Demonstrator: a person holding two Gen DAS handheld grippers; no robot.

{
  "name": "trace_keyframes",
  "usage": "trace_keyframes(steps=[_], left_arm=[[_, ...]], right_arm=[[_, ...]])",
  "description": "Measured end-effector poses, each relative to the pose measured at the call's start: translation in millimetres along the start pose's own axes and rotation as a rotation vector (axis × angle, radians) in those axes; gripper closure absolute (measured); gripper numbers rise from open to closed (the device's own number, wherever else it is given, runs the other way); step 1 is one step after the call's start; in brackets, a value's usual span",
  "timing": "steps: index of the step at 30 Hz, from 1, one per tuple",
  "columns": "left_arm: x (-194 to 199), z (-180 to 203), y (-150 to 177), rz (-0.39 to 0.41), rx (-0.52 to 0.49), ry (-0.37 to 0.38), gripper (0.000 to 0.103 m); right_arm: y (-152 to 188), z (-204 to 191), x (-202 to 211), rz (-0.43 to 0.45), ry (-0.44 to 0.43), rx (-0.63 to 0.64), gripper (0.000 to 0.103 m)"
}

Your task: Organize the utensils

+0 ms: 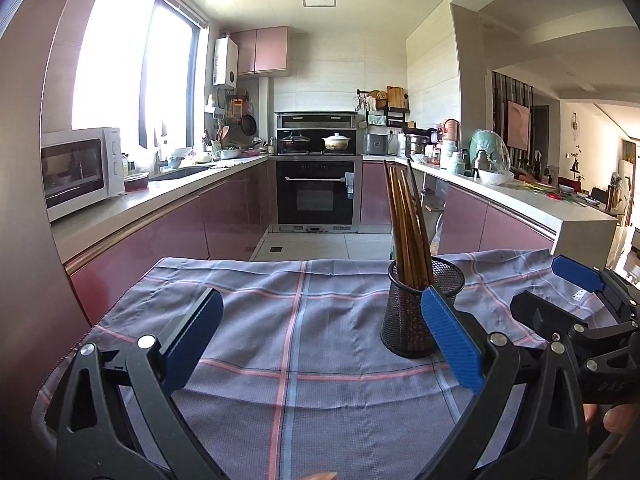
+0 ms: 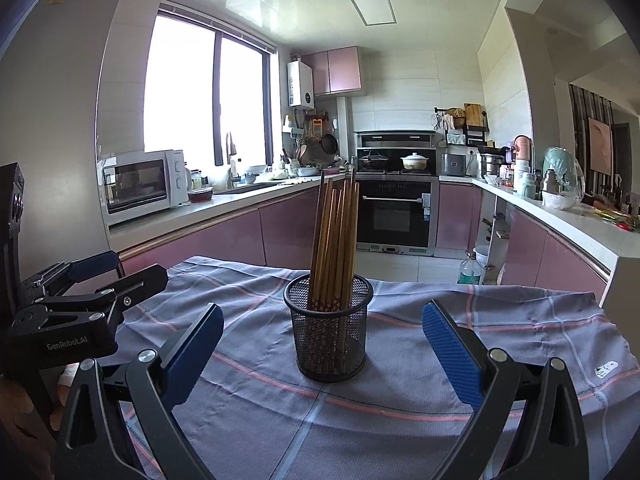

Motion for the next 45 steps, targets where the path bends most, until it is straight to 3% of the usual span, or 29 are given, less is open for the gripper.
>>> trace_keyframes(steps=[45], left_arm=[[0.7,4.6,2.6,-0.001,0.005,0.003,0.005]], right_arm=[[2.8,-1.3,0.1,0.001,0.005,-0.010,0.007]])
Point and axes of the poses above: each gripper's, at about its wrist camera, not at the fingertips, and x roughly against the way its jaws point, z to its right, y to its underside, the point moved 9 cm from there along -x, roughly the way its jaws point, and after that the axes turned 7 degrees about y, right-handed, at the moved point
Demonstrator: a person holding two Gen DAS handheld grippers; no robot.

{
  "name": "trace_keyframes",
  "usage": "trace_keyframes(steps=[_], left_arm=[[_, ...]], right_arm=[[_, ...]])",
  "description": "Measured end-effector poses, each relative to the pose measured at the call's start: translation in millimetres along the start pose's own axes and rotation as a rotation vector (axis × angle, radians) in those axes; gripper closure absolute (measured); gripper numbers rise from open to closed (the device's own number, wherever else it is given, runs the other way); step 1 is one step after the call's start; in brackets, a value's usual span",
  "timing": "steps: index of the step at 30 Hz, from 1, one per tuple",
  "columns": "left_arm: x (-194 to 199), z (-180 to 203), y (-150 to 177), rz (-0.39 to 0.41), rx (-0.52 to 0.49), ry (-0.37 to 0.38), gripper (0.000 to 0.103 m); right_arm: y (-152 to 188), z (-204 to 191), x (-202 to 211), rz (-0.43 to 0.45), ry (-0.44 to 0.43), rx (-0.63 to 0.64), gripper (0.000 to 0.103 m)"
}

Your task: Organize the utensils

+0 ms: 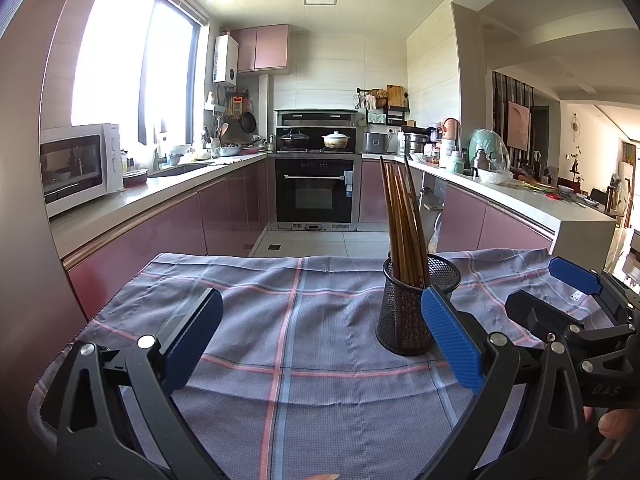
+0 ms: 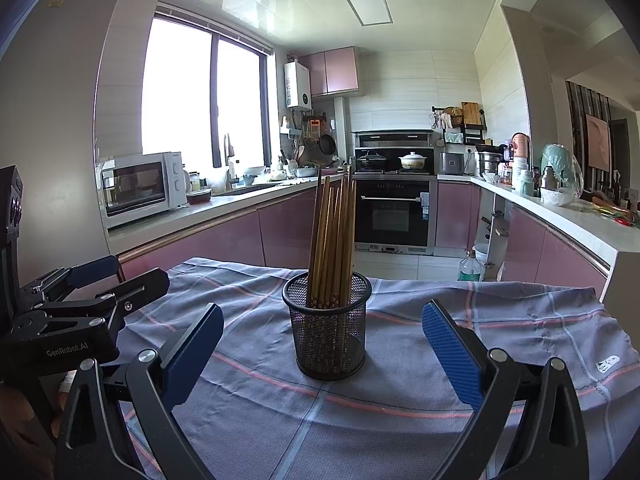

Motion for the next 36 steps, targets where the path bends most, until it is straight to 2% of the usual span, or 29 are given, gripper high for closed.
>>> trace_keyframes(steps=[36], left_arm=[[-2.5,2.2,6.0,-0.007,0.003,0.001,0.006]], right_arm=[[2.0,-0.7,-0.9,-0.003,-0.001,-0.004,0.007]])
Point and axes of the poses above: each gripper's, at about its wrist camera, not at the fingertips, and x roughly against the way its jaws point, z to its right, y to its underside, the point moved 9 cm from there along -x, roughly the way its jaws point, and after that the axes turned 7 degrees about y, right-handed, at the moved point
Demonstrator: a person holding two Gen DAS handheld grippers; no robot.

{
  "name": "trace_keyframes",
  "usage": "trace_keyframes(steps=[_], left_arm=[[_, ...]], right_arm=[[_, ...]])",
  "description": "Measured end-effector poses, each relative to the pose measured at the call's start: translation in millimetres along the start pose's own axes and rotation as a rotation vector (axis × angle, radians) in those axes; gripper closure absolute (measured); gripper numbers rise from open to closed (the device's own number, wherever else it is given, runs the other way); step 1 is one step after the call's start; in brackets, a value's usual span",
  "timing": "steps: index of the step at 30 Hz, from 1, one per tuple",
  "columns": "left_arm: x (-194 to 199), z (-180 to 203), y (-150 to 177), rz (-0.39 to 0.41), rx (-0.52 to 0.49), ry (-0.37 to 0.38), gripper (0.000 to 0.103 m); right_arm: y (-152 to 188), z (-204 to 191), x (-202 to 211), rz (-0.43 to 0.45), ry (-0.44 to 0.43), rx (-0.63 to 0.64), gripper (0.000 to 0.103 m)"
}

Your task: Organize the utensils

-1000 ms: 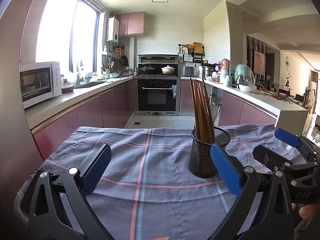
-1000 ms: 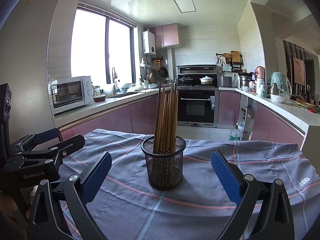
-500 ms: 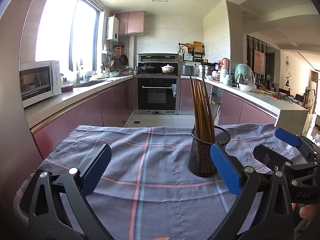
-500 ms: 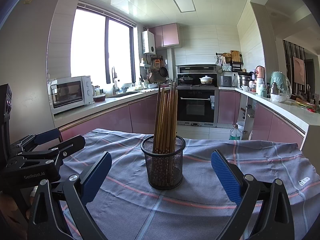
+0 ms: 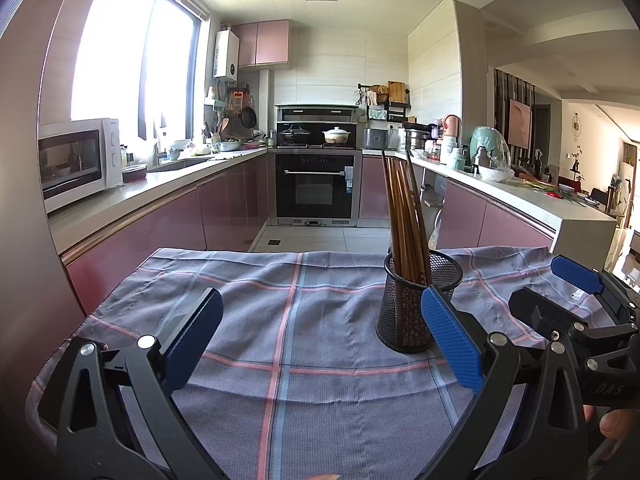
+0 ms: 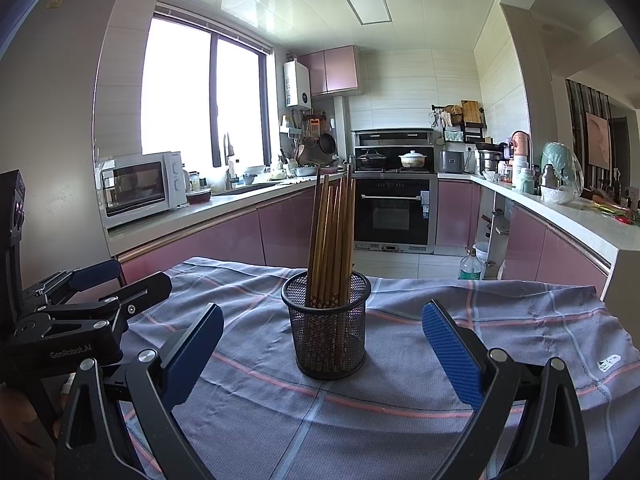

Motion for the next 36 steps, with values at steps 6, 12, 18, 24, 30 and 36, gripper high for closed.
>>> trace_keyframes(steps=[6,12,18,24,30,36], left_arm=[[0.0,-0.5,-0.5,-0.001,0.002,0.000,0.006],[0.8,-0.1,1.0,-0.001,0.001,-0.001,0.006],[0.7,-0.2,0.9,-0.002,0.002,-0.001,0.006],[0.9,0.5,3.9,-0.007,0.003,-0.004,0.005],[4.5,6.4,13.1,-0.014,-0.013,-0.025,0.006],[9.9,14.2,25.7,-0.045,0.005,-0.004,0.006]], right_arm=[[-0.1,1.5,-1.2,-0.002,-0.001,-0.004,0.007],[-0.5,1.3,-0.7,0.001,0.000,-0.004,0.007],[-0.7,1.2,-1.0,-0.001,-0.001,-0.004,0.007],[-0.4,1.8,-1.2,-0.002,0.000,-0.006,0.007],[0.4,1.9,-1.8,-0.006,-0.001,-0.006,0.007],[2.9,4.2,-4.1,-0.018,-0.003,-0.008,0.007]])
Point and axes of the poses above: each gripper's, at about its wrist camera, not at the fingertips, and x roughly against the way its jaws point, z to its right, y to its underside, the point moved 9 cm from there along -x, roughly the way its jaws point, and after that the axes turned 7 degrees about y, right-handed, at the moved point
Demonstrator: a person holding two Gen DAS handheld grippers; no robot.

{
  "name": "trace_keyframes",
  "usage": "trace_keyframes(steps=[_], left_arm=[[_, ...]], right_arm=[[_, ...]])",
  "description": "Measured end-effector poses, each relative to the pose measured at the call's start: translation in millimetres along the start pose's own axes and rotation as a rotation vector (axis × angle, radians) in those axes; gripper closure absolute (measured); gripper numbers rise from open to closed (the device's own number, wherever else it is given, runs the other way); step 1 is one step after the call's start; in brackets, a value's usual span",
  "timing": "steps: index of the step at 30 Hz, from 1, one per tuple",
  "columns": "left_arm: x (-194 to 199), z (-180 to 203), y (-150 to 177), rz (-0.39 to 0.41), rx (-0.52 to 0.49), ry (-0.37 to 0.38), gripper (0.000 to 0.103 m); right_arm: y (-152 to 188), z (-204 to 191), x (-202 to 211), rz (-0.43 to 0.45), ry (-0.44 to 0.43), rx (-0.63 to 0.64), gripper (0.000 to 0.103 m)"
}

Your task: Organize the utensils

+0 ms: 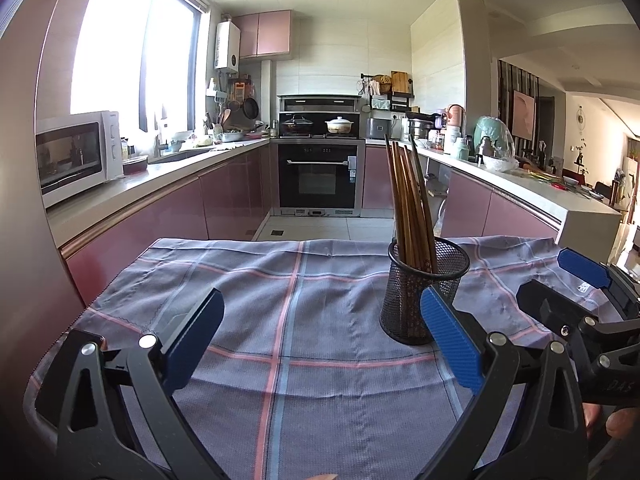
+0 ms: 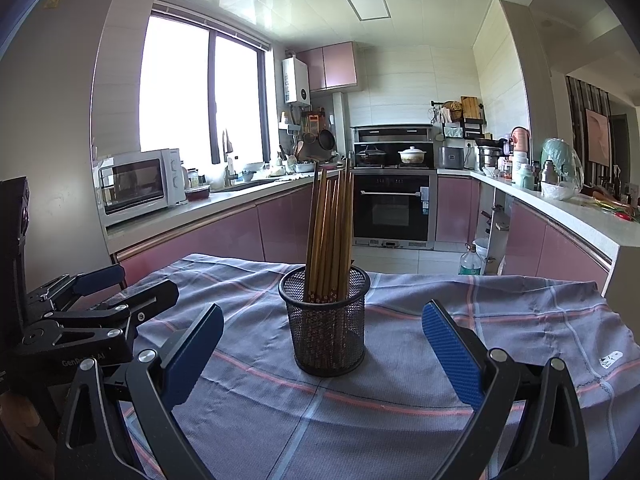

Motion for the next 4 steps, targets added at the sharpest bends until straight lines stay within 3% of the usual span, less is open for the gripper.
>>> trace_keyframes(steps=[4], left_arm=[[-4.3,4.3,13.1,-0.055,0.015,0.019,0.006]], right_arm=[[4.8,4.5,-4.3,-0.023,0.008,-0.002,0.007]])
Point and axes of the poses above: each gripper's, at about its wrist camera, not at the fingertips, and x roughly against the way its jaws point, z to its right, y to its underside, the point moved 9 cm from there along -x, roughly the way its jaws point, and after that the axes turned 7 degrees about y, right-handed, at the moved point
